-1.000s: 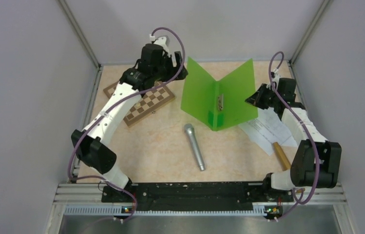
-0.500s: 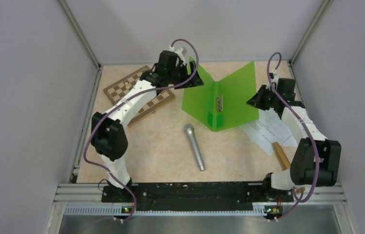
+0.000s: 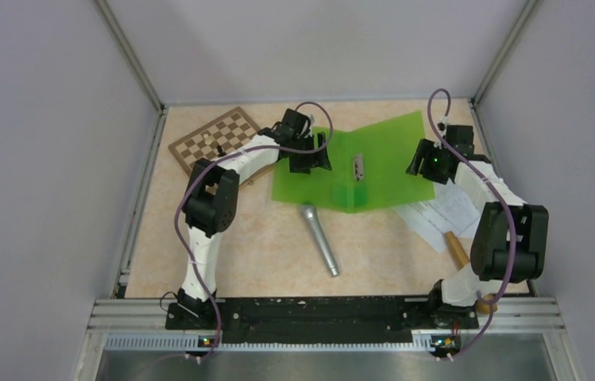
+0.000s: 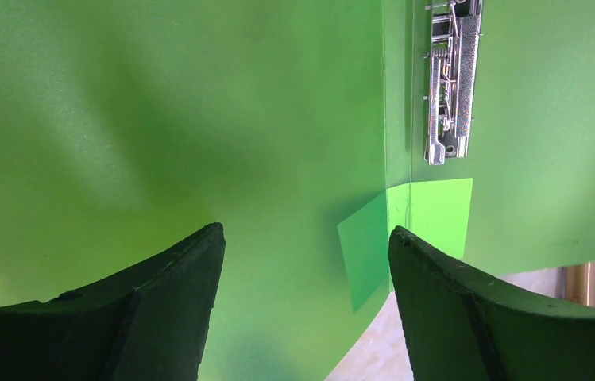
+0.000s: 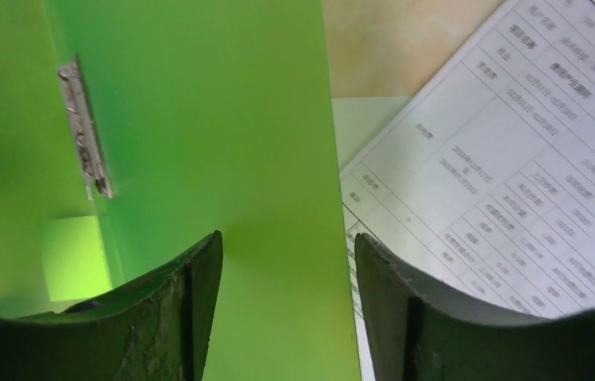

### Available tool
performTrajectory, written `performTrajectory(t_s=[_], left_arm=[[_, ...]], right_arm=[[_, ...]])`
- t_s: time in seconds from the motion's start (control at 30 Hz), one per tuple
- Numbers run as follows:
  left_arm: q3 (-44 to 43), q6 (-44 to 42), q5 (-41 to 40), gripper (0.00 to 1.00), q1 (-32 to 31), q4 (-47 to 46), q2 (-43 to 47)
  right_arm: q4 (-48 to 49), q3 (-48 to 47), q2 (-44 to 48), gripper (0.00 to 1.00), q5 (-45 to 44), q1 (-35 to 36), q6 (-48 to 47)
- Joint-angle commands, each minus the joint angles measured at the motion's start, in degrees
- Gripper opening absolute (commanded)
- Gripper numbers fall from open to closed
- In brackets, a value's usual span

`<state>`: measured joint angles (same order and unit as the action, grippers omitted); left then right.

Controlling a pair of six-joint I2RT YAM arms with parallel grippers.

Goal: Put the files into the folder

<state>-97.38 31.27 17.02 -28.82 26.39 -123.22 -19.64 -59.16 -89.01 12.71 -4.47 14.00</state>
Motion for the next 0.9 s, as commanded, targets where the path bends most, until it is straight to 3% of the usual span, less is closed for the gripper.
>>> performTrajectory(t_s=[0.0,0.07,0.1,0.27,0.43,0.73,0.87], left_arm=[[-2.4,-1.2,-0.7,0.8,0.1,0.5,-1.2],[-2.3,-1.1,-0.7,0.8,0.1,0.6,-1.2],[-2.3,-1.2,-0.7,0.8,0.0,0.7,-1.2],[-2.4,-1.1,-0.8,0.8,0.0,0.8,-0.7],[-4.6,-1.1,-0.4,0.8,0.0,1.7,-1.9],[-5.4,-1.8,-1.2,0.8,0.0,2.9,-2.4],[-5.2,-1.9,-1.1,0.8,0.1,2.9,-2.3]], right_arm=[[-6.2,-6.7,2.6,0.64,-11.6,1.9,-1.3],[-8.7,-8.8,5.3,0.71,-15.8,3.4,-1.4],[-9.4,-9.6,7.0,0.79,-17.7,4.0,-1.1],[-9.5,-13.5,14.5,0.86,-22.8,10.0,1.4],[-5.6,-15.5,17.5,0.86,-21.8,17.8,4.0],[5.9,-9.2,15.8,0.83,-7.4,25.8,11.1],[4.8,-7.6,11.8,0.82,-9.9,26.2,11.4]])
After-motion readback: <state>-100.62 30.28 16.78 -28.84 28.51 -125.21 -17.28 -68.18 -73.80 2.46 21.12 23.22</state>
